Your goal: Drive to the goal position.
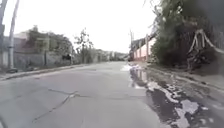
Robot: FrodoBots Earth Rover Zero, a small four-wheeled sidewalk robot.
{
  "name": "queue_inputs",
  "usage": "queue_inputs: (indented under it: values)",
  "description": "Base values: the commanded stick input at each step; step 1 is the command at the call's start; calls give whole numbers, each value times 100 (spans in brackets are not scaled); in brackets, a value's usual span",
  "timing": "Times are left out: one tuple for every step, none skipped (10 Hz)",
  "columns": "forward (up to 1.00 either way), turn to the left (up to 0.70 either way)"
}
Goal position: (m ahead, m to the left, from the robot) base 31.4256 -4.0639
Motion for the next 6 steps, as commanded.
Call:
queue_inputs:
  values:
    - [100, -40]
    - [100, -40]
    - [100, -40]
    - [100, -40]
    - [100, -40]
    - [100, -40]
